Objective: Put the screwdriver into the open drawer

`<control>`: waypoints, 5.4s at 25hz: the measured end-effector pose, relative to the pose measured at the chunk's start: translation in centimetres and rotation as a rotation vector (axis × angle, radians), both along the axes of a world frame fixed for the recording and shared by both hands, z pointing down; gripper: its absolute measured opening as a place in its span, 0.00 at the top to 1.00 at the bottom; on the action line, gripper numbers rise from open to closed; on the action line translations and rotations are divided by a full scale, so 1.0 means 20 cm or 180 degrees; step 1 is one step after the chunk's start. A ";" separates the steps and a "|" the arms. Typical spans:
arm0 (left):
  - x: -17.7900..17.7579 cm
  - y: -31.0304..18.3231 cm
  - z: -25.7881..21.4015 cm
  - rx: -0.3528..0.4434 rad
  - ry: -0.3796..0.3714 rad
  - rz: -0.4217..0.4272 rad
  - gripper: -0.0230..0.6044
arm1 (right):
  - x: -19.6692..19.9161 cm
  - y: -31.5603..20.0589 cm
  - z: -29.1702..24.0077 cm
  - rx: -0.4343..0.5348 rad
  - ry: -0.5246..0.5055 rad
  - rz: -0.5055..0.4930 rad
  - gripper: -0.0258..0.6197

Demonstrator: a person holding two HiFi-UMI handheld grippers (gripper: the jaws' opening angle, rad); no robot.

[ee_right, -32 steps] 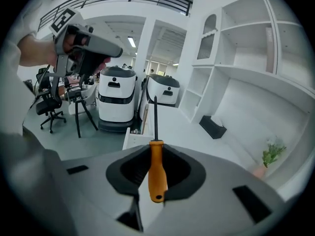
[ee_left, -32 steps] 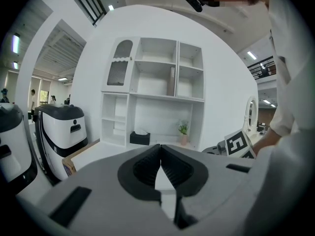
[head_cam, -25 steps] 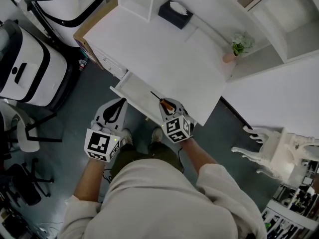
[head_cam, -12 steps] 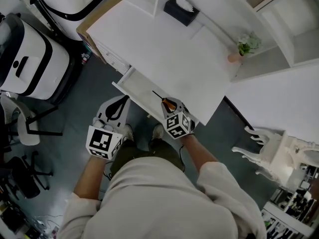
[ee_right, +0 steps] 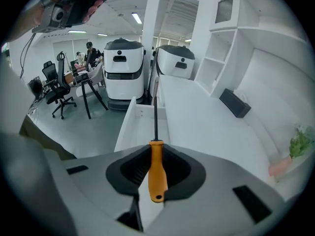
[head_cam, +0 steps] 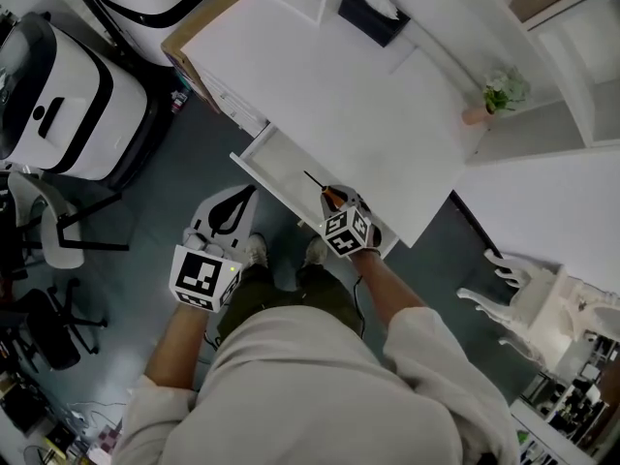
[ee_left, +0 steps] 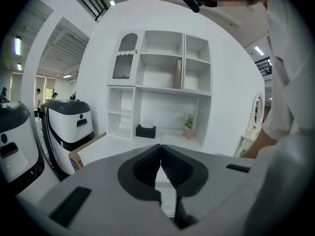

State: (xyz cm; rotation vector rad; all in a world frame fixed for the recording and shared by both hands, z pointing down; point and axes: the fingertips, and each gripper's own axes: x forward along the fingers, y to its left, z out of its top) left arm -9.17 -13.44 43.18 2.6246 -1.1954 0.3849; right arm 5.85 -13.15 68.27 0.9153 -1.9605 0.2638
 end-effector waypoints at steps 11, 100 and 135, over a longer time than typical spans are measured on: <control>-0.04 -0.04 0.07 -0.0104 -0.0109 -0.0078 0.96 | 0.01 -0.04 0.28 -0.0332 0.0095 0.0005 0.84; -0.12 -0.08 0.16 -0.0224 -0.0141 -0.0002 0.96 | -0.05 -0.06 0.33 -0.0547 -0.0093 0.0274 0.83; 0.33 -0.03 -0.10 0.0214 0.0013 0.0566 0.96 | 0.47 0.18 -1.15 0.1543 -0.1955 0.1477 0.95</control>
